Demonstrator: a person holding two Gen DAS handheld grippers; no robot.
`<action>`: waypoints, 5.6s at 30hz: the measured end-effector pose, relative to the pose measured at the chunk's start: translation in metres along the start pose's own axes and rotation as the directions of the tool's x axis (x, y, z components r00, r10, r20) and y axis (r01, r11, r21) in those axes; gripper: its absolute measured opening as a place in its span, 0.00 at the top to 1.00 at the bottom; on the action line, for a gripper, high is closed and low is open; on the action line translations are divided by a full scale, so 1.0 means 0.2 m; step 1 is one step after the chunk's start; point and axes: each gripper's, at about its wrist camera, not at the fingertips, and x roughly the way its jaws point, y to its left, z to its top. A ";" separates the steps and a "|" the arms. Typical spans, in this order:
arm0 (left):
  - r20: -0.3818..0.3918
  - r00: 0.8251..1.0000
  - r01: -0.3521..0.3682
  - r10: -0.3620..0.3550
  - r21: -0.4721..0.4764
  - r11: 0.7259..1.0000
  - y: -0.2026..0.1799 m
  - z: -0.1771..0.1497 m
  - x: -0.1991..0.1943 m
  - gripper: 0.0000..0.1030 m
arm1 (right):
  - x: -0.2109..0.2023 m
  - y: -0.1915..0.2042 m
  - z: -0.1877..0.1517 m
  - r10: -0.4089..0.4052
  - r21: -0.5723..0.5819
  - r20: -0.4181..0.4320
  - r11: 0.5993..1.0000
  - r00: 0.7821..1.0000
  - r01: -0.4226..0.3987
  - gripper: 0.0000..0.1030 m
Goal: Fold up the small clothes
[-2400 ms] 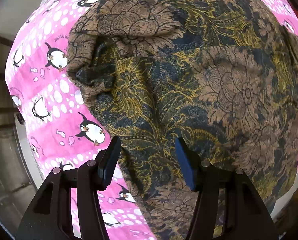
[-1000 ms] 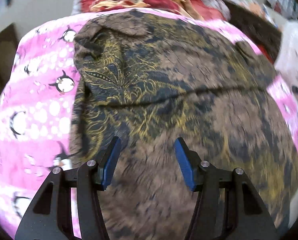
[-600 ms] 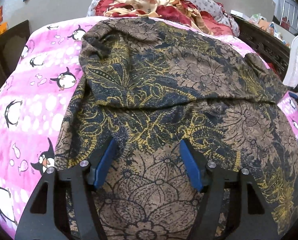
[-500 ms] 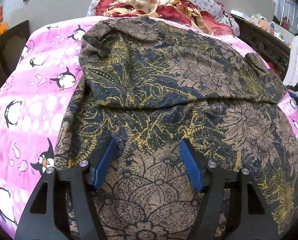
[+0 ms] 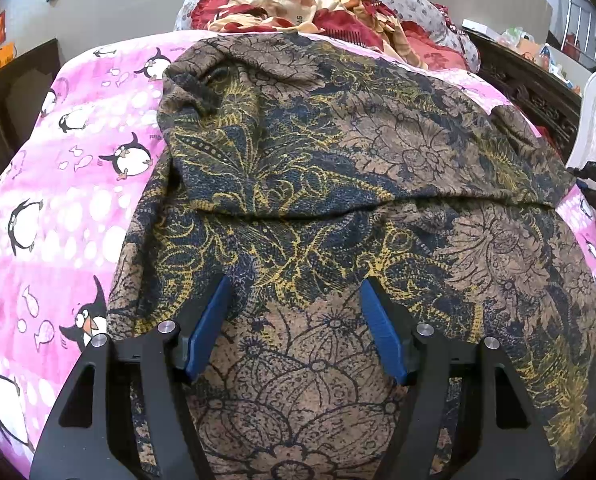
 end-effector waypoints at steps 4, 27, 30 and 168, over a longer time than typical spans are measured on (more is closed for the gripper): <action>0.000 1.000 0.000 0.000 -0.001 1.000 0.00 0.00 0.00 0.34 | -0.06 0.07 -0.01 -0.021 -0.104 0.027 0.994 0.999 0.024 0.95; 0.033 0.992 0.126 -0.123 -0.114 0.985 0.10 0.07 -0.10 0.33 | 0.11 1.88 -1.33 0.358 -0.578 -0.389 0.622 0.848 -0.528 0.95; 0.108 0.982 0.166 -0.155 -0.109 0.980 0.10 0.19 -0.20 0.33 | 0.39 1.76 -1.60 0.134 -0.644 -0.438 0.643 0.889 -0.414 0.95; 0.128 0.978 0.173 -0.164 -0.058 0.983 0.18 0.37 0.02 0.71 | 0.41 1.49 -1.63 -0.125 -0.830 -0.177 0.552 0.976 -0.080 0.89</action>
